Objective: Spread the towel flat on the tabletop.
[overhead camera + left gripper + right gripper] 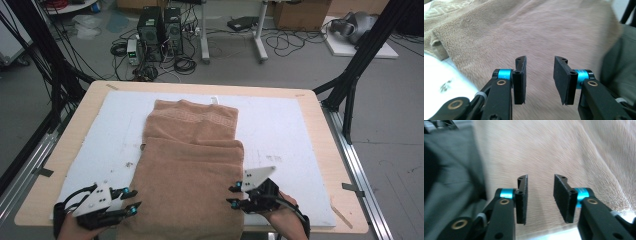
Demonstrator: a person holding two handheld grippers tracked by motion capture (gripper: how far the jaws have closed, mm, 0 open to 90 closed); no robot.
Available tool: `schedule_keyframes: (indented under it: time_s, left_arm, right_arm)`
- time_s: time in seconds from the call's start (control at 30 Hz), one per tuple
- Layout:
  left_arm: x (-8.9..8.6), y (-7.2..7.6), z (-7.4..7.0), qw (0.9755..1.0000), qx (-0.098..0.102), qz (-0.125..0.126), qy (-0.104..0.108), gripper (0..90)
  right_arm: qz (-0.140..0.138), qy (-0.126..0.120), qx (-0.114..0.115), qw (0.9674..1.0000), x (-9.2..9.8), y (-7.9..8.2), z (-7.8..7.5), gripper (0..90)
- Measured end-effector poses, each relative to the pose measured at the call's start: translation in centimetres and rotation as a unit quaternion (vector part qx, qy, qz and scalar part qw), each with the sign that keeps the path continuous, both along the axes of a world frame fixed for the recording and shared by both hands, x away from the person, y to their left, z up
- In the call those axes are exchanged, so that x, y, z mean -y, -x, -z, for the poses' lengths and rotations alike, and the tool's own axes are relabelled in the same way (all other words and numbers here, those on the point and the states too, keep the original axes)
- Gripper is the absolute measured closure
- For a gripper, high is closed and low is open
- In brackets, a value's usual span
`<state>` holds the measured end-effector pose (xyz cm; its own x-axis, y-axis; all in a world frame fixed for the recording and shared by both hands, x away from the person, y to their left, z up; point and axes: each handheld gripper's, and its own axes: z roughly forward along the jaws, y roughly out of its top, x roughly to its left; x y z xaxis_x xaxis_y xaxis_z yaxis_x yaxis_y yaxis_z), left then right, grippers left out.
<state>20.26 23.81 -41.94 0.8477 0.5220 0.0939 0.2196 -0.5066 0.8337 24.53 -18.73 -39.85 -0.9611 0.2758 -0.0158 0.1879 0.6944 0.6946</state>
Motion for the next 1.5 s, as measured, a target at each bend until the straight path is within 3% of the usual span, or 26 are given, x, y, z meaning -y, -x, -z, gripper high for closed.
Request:
schedule_keyframes:
  time_s: [0.1,0.2,0.23,0.27,0.33,0.4,0.53,0.67,0.73,0.77,0.8,0.83,0.9,0.93,1.03,1.1,1.2,1.23,1.3,1.37,1.5]
  left_arm:
    - [0.8,-2.3,0.9,0.9998,-0.011,-0.011,-0.012,59.1]
    - [1.3,-4.1,2.0,0.9985,-0.044,-0.018,-0.026,59.6]
    - [1.4,-4.4,2.4,0.9973,-0.063,-0.013,-0.036,64.0]
    - [1.3,-4.4,2.8,0.9979,-0.058,-0.012,-0.025,70.5]
    - [1.2,-4.4,2.7,0.9971,-0.071,-0.019,-0.016,79.9]
    - [1.5,-4.1,2.6,0.9976,-0.061,-0.018,-0.027,86.2]
    - [0.9,-2.0,1.4,0.9987,-0.05,-0.001,-0.014,86.7]
    - [-0.1,2.3,-0.9,0.9988,-0.039,0.03,0.01,86.6]
    - [-0.4,4.6,-1.9,0.9983,-0.039,0.041,0.015,84.0]
    - [-0.4,5.2,-2.2,0.9985,-0.038,0.036,0.015,74.7]
    - [-0.4,5.4,-2.4,0.9987,-0.037,0.033,0.012,64.6]
    - [-0.4,5.3,-2.4,0.9989,-0.032,0.035,0.005,63.9]
    - [-0.3,4.5,-2.0,0.9995,-0.018,0.024,-0.012,63.7]
    - [-0.3,4.1,-1.7,0.9996,-0.014,0.02,-0.017,63.4]
    - [-0.2,2.2,-0.1,0.9997,-0.014,0.008,-0.019,62.3]
    - [-0.1,0.9,1.2,0.9995,-0.024,0.003,-0.022,60.8]
    - [0.3,0.0,2.5,0.9984,-0.034,0.005,-0.045,60.4]
    - [0.3,-0.1,2.8,0.9986,-0.035,0.009,-0.037,61.2]
    - [0.2,-0.1,2.9,0.9986,-0.043,0.015,-0.025,72.5]
    - [0.4,0.1,2.8,0.9985,-0.043,0.006,-0.032,84.7]
    - [0.6,0.8,2.2,0.9981,-0.044,0.008,-0.042,87.3]
  right_arm:
    - [0.018,0.014,-0.011,0.9997,-0.4,-2.2,1.4,58.1]
    - [0.027,0.031,-0.025,0.9988,-0.9,-3.9,2.8,61.7]
    - [0.025,0.039,-0.031,0.9984,-1.0,-4.1,3.1,65.7]
    - [0.023,0.037,-0.027,0.9987,-1.1,-4.1,3.5,70.2]
    - [0.02,0.022,-0.036,0.9989,-0.8,-4.2,3.6,80.8]
    - [0.012,0.015,-0.038,0.9991,-0.7,-4.0,3.7,84.7]
    - [-0.01,0.012,-0.043,0.9989,-0.5,-2.4,2.9,85.6]
    - [-0.065,0.002,-0.042,0.997,-0.4,1.3,1.3,84.4]
    - [-0.094,-0.026,-0.038,0.9945,-0.1,3.3,-0.1,74.8]
    - [-0.096,-0.052,-0.022,0.9938,0.3,4.2,-1.0,68.2]
    - [-0.092,-0.067,-0.013,0.9935,0.6,4.5,-1.6,67.8]
    - [-0.081,-0.067,-0.005,0.9944,0.9,4.4,-2.0,66.9]
    - [-0.052,-0.046,0.008,0.9976,1.1,3.8,-2.1,65.1]
    - [-0.031,-0.028,0.009,0.9991,1.1,2.9,-1.7,63.7]
    - [0.0,-0.007,-0.003,1.0,0.8,1.0,0.1,62.6]
    - [0.013,0.008,-0.015,0.9998,0.7,-0.1,1.5,60.7]
    - [0.017,0.021,-0.028,0.9992,0.4,-0.8,3.0,60.8]
    - [0.017,0.029,-0.031,0.9989,0.3,-1.0,3.5,61.9]
    - [0.022,0.011,-0.027,0.9993,0.4,-1.0,3.9,68.6]
    - [0.016,0.002,-0.036,0.9992,0.6,-1.0,3.9,82.2]
    - [-0.003,0.012,-0.03,0.9995,0.6,-0.9,3.4,85.3]
